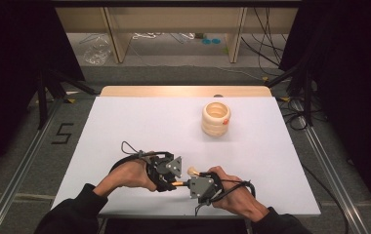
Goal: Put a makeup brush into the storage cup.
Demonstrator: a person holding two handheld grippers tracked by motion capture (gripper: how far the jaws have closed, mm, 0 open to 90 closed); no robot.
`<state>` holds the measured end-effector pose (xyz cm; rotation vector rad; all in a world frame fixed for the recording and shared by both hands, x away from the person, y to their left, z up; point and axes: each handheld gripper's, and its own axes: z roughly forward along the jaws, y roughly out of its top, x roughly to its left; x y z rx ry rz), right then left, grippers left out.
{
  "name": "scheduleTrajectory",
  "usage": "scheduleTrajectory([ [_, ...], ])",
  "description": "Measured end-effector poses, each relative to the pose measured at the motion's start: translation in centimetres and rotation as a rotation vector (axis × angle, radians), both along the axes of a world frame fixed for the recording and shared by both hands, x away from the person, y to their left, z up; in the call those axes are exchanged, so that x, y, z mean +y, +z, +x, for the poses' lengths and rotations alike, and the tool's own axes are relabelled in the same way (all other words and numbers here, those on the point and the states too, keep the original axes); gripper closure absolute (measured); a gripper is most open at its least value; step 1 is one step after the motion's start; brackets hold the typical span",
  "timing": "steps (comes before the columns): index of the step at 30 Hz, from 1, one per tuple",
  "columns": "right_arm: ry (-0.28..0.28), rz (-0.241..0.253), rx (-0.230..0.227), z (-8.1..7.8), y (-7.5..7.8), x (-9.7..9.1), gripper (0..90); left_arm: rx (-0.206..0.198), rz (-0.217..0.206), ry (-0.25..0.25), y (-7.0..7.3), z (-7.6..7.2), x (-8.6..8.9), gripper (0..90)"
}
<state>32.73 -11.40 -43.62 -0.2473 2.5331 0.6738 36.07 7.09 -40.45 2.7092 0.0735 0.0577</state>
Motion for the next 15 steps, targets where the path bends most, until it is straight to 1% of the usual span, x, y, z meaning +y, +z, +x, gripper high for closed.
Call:
scheduleTrajectory([
  [2,-0.004,0.006,0.006,0.1,0.0,-0.1,79.7,-0.016,-0.01,0.001,0.3,0.1,0.2,71.3],
  [3,-0.005,0.008,0.012,0.2,0.0,-0.3,79.7,-0.035,-0.028,0.032,0.5,0.2,0.4,67.0],
  [4,-0.005,0.008,0.012,0.2,0.0,-0.3,79.7,-0.035,-0.028,0.032,0.5,0.2,0.4,66.2],
  [5,-0.022,0.026,0.04,0.1,0.0,-0.4,79.7,-0.044,-0.037,0.041,0.7,0.3,0.6,66.2],
  [6,-0.071,0.071,0.042,0.0,0.1,-0.6,79.7,-0.072,-0.057,0.069,1.0,0.4,0.9,59.3],
  [7,-0.104,0.103,0.061,-0.1,0.0,-0.6,79.7,-0.081,-0.079,0.09,1.2,0.4,1.1,57.0],
  [8,-0.071,0.053,0.03,0.4,0.4,-1.1,79.7,-0.085,-0.09,0.099,1.4,0.4,1.3,55.9],
  [9,-0.071,0.053,0.03,0.4,0.4,-1.1,79.7,-0.085,-0.09,0.099,1.4,0.4,1.3,53.8],
  [10,-0.069,0.068,0.05,0.8,0.5,-1.4,79.7,-0.105,-0.118,0.123,1.6,0.4,1.5,51.0],
  [11,-0.069,0.068,0.05,0.8,0.5,-1.4,79.7,-0.112,-0.138,0.141,1.8,0.4,1.7,51.0],
  [12,-0.091,0.082,0.048,1.2,0.6,-1.9,79.7,-0.134,-0.138,0.135,2.3,0.5,2.0,49.0],
  [13,-0.091,0.082,0.048,1.2,0.6,-1.9,79.7,-0.145,-0.168,0.155,2.3,0.5,2.2,49.0],
  [14,-0.126,0.123,0.065,1.3,0.8,-2.3,79.7,-0.165,-0.206,0.188,2.8,0.4,2.7,43.8],
  [15,-0.118,0.124,0.057,1.5,0.9,-2.5,79.7,-0.175,-0.225,0.21,2.9,0.4,2.9,43.8],
])
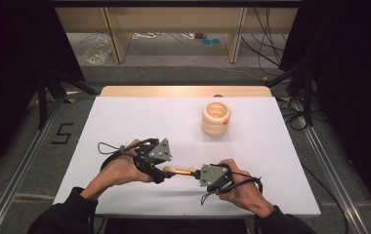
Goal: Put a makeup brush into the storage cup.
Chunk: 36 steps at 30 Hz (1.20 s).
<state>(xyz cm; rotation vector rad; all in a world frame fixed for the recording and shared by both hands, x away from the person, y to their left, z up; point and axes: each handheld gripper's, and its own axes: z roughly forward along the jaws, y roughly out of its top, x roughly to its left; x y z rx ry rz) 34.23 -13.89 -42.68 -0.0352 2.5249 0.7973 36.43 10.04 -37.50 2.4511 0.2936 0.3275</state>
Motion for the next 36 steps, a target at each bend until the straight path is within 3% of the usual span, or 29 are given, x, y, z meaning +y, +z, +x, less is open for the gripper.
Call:
scheduleTrajectory([
  [1,-0.016,0.016,0.009,0.0,0.2,-0.3,79.7,-0.016,-0.028,0.027,0.1,-0.1,0.2,43.6],
  [2,-0.016,0.016,0.009,0.0,0.2,-0.3,79.7,-0.016,-0.028,0.027,0.1,-0.1,0.2,42.4],
  [5,-0.08,0.072,0.015,0.3,0.6,-1.2,79.7,-0.044,-0.103,0.098,0.4,-0.2,1.1,41.1],
  [6,-0.092,0.11,0.028,0.4,0.8,-1.6,79.7,-0.048,-0.132,0.124,0.3,-0.3,1.3,40.2],
  [7,-0.103,0.112,0.017,0.5,1.0,-1.9,79.7,-0.041,-0.179,0.161,0.2,-0.4,1.7,39.8],
  [8,-0.103,0.112,0.017,0.5,1.0,-1.9,79.7,-0.041,-0.179,0.161,0.2,-0.4,1.7,39.5],
  [9,-0.115,0.135,0.024,0.7,1.1,-2.2,79.7,-0.045,-0.21,0.184,-0.1,-0.6,2.2,39.3],
  [12,-0.132,0.157,0.017,0.8,1.2,-2.5,79.7,-0.051,-0.213,0.201,-0.3,-0.8,2.5,37.3],
  [13,-0.147,0.185,0.015,0.9,1.3,-2.7,79.7,-0.042,-0.237,0.222,-0.8,-1.0,2.7,36.4],
  [15,-0.148,0.19,0.007,1.0,1.4,-2.8,79.7,-0.038,-0.243,0.232,-1.1,-1.1,2.9,35.5],
  [16,-0.153,0.234,0.02,1.1,1.5,-2.9,79.7,-0.036,-0.243,0.235,-1.3,-1.1,3.0,35.0],
  [17,-0.153,0.234,0.02,1.1,1.5,-2.9,79.7,-0.034,-0.249,0.239,-1.5,-1.1,3.0,35.0],
  [19,-0.16,0.28,0.028,1.1,1.7,-3.1,79.7,-0.013,-0.293,0.254,-2.0,-1.1,3.2,34.7],
  [22,-0.168,0.324,0.039,1.1,1.9,-3.2,79.7,-0.013,-0.3,0.268,-2.1,-1.1,3.2,34.3],
  [24,-0.177,0.369,0.04,1.2,2.1,-3.4,79.7,-0.011,-0.344,0.281,-2.1,-1.1,3.2,34.1],
  [28,-0.179,0.405,0.046,1.2,2.2,-3.5,79.7,-0.022,-0.357,0.29,-2.0,-1.1,3.2,33.9],
  [29,-0.182,0.429,0.047,1.2,2.2,-3.5,79.7,-0.012,-0.38,0.298,-2.0,-1.1,3.2,33.9],
  [36,-0.183,0.477,0.057,1.2,2.3,-3.6,79.7,-0.018,-0.427,0.31,-2.2,-1.0,3.1,34.8],
])
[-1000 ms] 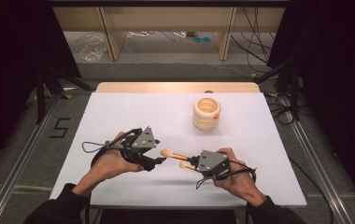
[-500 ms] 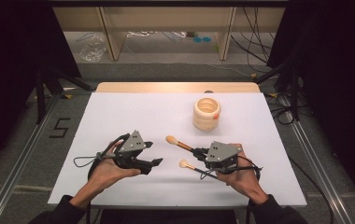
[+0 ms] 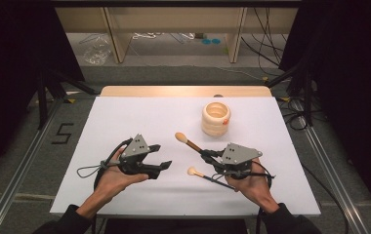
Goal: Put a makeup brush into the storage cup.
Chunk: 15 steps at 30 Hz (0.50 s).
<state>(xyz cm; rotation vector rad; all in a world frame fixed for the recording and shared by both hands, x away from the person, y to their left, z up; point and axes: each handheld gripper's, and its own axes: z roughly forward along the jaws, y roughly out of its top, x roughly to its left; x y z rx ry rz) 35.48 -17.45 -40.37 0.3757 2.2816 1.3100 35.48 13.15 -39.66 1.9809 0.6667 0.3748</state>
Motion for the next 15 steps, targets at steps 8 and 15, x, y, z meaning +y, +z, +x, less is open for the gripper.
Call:
scheduleTrajectory([
  [8,0.009,0.039,0.003,-0.1,0.1,0.2,79.7,-0.009,-0.06,-0.015,0.2,0.0,-0.5,36.1],
  [15,0.019,0.054,0.009,-0.1,-0.1,0.5,79.7,-0.012,-0.098,-0.035,0.3,-0.1,-1.1,36.9],
])
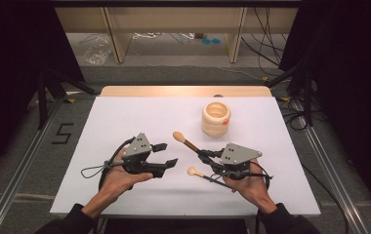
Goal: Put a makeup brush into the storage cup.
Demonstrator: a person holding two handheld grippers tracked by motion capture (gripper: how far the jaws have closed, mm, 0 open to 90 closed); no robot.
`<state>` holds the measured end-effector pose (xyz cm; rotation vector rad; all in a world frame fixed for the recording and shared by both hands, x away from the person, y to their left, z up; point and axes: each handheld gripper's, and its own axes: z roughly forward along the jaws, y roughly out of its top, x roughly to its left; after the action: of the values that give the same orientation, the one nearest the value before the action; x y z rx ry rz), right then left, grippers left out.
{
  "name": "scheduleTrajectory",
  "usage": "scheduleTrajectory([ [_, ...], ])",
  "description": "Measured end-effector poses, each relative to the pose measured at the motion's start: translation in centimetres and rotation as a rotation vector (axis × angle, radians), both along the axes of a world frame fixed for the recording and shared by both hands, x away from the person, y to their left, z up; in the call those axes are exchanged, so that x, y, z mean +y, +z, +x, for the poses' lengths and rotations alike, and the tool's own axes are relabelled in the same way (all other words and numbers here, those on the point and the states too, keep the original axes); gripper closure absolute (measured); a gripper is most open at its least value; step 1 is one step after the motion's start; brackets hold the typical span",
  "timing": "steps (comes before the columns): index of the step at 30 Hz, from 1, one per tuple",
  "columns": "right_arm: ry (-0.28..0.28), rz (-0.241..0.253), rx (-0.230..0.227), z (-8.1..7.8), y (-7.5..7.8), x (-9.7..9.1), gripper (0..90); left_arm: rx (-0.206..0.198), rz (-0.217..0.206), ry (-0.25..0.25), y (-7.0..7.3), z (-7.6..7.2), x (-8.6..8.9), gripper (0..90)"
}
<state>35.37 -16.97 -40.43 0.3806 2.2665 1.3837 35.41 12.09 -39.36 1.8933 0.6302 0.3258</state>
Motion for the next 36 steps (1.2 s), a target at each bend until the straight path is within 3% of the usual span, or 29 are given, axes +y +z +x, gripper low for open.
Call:
scheduleTrajectory([
  [6,0.002,0.006,-0.003,0.0,0.0,0.2,79.7,-0.008,-0.02,-0.035,0.1,0.0,-0.6,38.4],
  [19,0.025,0.02,0.009,-0.2,-0.2,0.6,79.7,0.0,-0.075,-0.063,0.1,0.1,-1.4,41.3],
  [25,0.033,0.025,0.012,-0.2,-0.3,1.0,79.7,0.01,-0.123,-0.084,0.2,0.0,-2.0,44.6],
  [36,0.066,0.024,0.027,-0.5,-0.6,1.7,79.6,0.001,-0.156,-0.104,0.3,0.1,-2.3,52.1],
])
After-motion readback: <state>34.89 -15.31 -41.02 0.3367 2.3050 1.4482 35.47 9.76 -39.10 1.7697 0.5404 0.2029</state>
